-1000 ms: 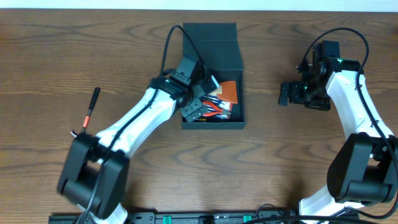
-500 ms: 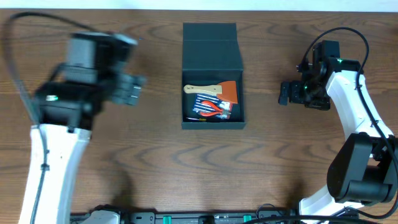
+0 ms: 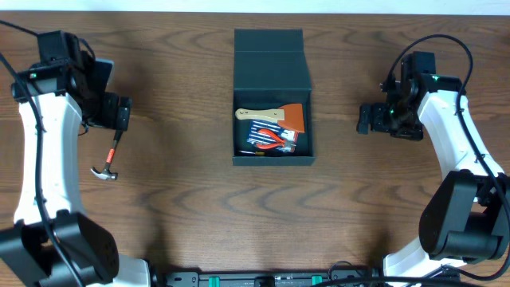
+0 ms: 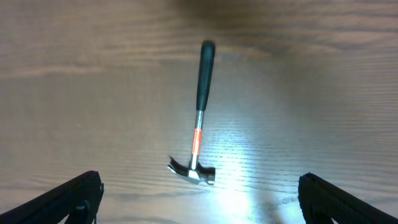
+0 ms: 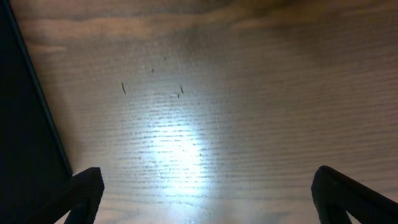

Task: Pack container
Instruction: 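Withdraw the left gripper and move it over the red-handled hammer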

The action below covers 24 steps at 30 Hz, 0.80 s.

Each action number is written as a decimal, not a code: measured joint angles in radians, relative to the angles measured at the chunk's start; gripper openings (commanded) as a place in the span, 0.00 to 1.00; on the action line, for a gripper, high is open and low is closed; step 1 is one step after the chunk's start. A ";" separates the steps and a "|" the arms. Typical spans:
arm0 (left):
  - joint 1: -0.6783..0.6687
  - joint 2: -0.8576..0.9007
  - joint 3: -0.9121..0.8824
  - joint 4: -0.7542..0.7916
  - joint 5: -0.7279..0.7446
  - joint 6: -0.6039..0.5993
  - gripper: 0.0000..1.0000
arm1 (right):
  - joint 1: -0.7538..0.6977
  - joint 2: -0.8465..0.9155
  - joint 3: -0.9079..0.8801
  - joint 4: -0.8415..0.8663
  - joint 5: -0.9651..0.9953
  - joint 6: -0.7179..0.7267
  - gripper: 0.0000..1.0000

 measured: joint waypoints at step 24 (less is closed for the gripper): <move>0.016 0.029 -0.396 0.342 -0.055 -0.539 0.98 | 0.000 0.000 0.000 0.034 0.002 -0.046 0.99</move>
